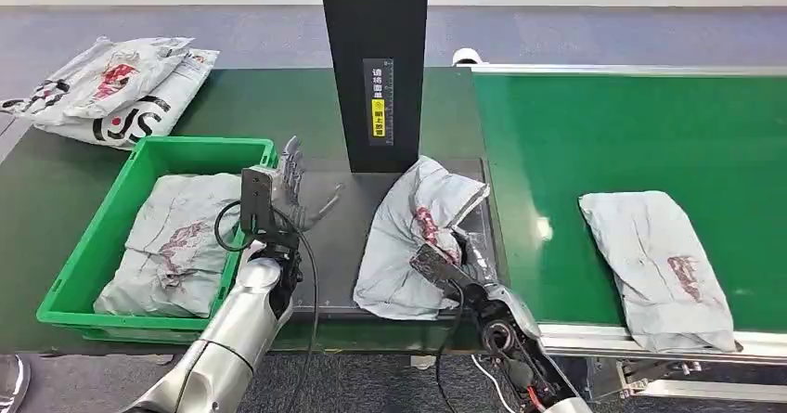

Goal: Moved the parcel from conveyor to table for the left to box.

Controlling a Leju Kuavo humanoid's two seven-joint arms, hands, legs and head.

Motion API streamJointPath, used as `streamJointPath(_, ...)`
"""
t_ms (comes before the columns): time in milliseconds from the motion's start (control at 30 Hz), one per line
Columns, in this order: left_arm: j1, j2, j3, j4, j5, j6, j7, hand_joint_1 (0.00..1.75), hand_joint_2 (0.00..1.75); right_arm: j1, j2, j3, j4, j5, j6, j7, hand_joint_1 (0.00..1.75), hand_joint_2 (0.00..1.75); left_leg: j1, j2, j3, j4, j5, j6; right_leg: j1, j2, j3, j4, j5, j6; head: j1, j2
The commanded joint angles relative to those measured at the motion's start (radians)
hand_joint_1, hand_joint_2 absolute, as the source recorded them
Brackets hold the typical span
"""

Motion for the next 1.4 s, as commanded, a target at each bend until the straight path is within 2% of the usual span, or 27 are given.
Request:
streamJointPath(33, -0.024, 0.017, -0.036, 0.033, -0.01, 0.036, -0.013, 0.0, 1.75, 0.037, -0.075, 0.022, -0.19, -0.048, -0.176, -0.095, 0.0, 1.75, 0.0, 0.0, 0.001, 0.0, 0.0, 0.0, 0.0, -0.002, 0.002, -0.001, -0.001, 0.0, 0.0, 0.0)
streamJointPath(100, -0.008, 0.01, -0.038, 0.009, -0.012, 0.038, -0.014, 0.0, 1.75, 0.055, -0.091, -0.002, -0.264, -0.057, -0.248, -0.121, 0.0, 1.75, 0.0, -0.001, 0.001, 0.0, -0.001, 0.001, 0.0, -0.003, 0.002, -0.001, -0.001, 0.0, 0.0, 0.0)
streamJointPath(467, -0.005, 0.007, -0.041, 0.0, -0.014, 0.042, -0.01, 0.0, 1.75, 0.054, -0.097, -0.001, -0.273, -0.059, -0.241, -0.117, 0.0, 1.75, 0.0, 0.0, 0.003, -0.001, -0.001, 0.001, 0.0, -0.001, 0.003, -0.002, -0.001, -0.001, 0.0, 0.0)
streamJointPath(533, -0.005, 0.004, -0.045, -0.003, -0.019, 0.041, -0.011, 0.0, 1.75, 0.056, -0.091, -0.028, -0.286, -0.084, -0.309, -0.157, 0.0, 1.75, 0.0, 0.001, 0.001, 0.0, -0.001, 0.001, 0.0, -0.001, 0.002, -0.001, 0.0, 0.0, 0.0, 0.0)
streamJointPath(667, -0.023, 0.0, -0.05, 0.005, -0.024, 0.049, -0.004, 0.0, 1.75, 0.052, -0.103, -0.051, -0.335, -0.127, -0.31, -0.16, 0.0, 1.75, 0.0, 0.0, 0.003, -0.001, -0.001, 0.001, 0.001, -0.002, 0.004, -0.002, -0.001, 0.0, 0.0, 0.0)
streamJointPath(800, -0.044, 0.004, -0.059, 0.034, -0.033, 0.058, -0.022, 0.0, 1.75, -0.016, -0.103, -0.038, -0.237, -0.165, -0.296, -0.184, 0.0, 1.75, 0.0, 0.001, 0.002, 0.0, -0.001, 0.001, 0.0, -0.001, 0.003, -0.001, -0.001, 0.0, 0.0, 0.0)
streamJointPath(933, -0.041, 0.009, -0.098, 0.034, -0.077, 0.07, -0.012, 0.0, 1.75, -0.067, -0.096, -0.022, -0.139, -0.183, -0.258, -0.168, 0.0, 1.75, 0.0, 0.002, 0.0, 0.0, 0.0, 0.0, 0.0, 0.0, 0.001, 0.0, 0.0, 0.0, 0.0, 0.0)
streamJointPath(1133, -0.021, 0.006, -0.285, 0.075, -0.291, 0.061, 0.021, 0.0, 1.75, -0.091, -0.105, -0.106, -0.125, -0.191, -0.379, -0.163, 0.0, 1.75, -0.001, 0.0, 0.002, -0.001, 0.0, 0.001, 0.0, -0.002, 0.003, -0.001, 0.0, 0.0, 0.0, 0.0)
streamJointPath(1200, -0.02, -0.019, -0.306, 0.116, -0.318, 0.073, 0.019, 0.0, 1.75, -0.111, -0.116, -0.153, -0.111, -0.214, -0.384, -0.189, 0.0, 1.75, -0.001, -0.001, 0.003, -0.001, 0.0, 0.001, 0.0, -0.003, 0.004, -0.002, 0.0, 0.0, 0.0, 0.0)
streamJointPath(1300, -0.023, -0.022, -0.305, 0.125, -0.318, 0.076, 0.013, 0.0, 1.75, -0.109, -0.115, -0.17, -0.111, -0.211, -0.395, -0.198, 0.0, 1.75, -0.001, -0.001, 0.003, -0.001, 0.0, 0.002, 0.0, -0.003, 0.005, -0.003, -0.001, 0.001, 0.0, 0.0)
streamJointPath(1400, -0.003, -0.021, -0.381, 0.156, -0.401, 0.055, -0.002, 0.0, 1.75, -0.099, -0.125, -0.217, -0.099, -0.214, -0.422, -0.214, 0.0, 1.75, -0.001, -0.001, 0.004, -0.001, -0.001, 0.001, -0.001, -0.003, 0.006, -0.003, 0.0, 0.001, 0.0, 0.0)
